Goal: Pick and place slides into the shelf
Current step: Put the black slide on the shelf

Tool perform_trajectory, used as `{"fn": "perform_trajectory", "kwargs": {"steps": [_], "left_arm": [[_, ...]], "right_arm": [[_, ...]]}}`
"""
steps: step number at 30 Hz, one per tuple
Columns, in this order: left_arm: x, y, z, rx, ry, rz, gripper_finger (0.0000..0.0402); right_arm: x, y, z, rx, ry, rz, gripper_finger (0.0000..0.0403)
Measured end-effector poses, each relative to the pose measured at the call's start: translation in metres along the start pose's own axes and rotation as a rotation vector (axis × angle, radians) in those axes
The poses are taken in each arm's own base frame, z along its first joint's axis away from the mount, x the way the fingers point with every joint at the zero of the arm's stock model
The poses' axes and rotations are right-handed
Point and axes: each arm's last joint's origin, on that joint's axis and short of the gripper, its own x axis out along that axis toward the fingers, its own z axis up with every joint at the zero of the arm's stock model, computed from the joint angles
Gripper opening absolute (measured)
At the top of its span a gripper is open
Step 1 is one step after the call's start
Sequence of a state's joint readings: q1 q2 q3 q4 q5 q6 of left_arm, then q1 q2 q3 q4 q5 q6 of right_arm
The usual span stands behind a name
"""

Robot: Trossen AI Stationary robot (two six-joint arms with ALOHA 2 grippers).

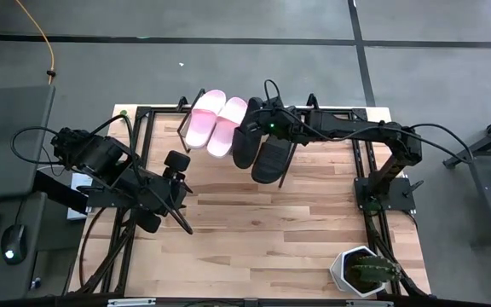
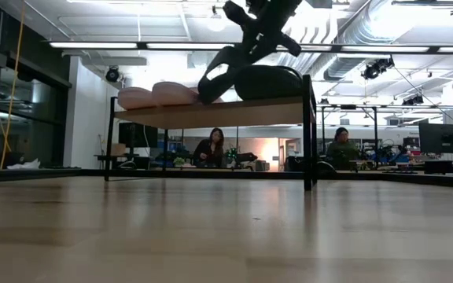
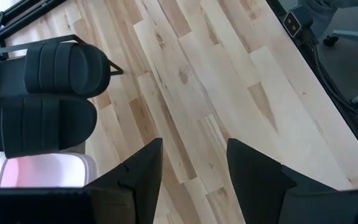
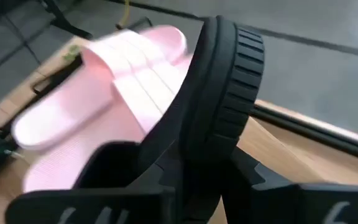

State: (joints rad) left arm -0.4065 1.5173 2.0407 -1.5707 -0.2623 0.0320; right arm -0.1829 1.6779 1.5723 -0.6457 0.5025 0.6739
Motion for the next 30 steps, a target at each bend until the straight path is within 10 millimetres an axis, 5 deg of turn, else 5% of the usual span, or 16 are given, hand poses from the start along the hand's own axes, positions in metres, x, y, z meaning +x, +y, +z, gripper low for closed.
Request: {"fn": "perform_trajectory", "kwargs": {"steps": [21,30], "left_arm": [[0.000,0.000,0.000,0.000,0.000,0.001,0.0166],[0.000,0.000,0.000,0.000,0.000,0.002,0.0166]], "right_arm": [[0.005,-0.013,-0.005,-0.107,0.215,0.086,0.0177],[0.012,-0.031,0.005,-0.091,0.326,0.162,0.0188]]}}
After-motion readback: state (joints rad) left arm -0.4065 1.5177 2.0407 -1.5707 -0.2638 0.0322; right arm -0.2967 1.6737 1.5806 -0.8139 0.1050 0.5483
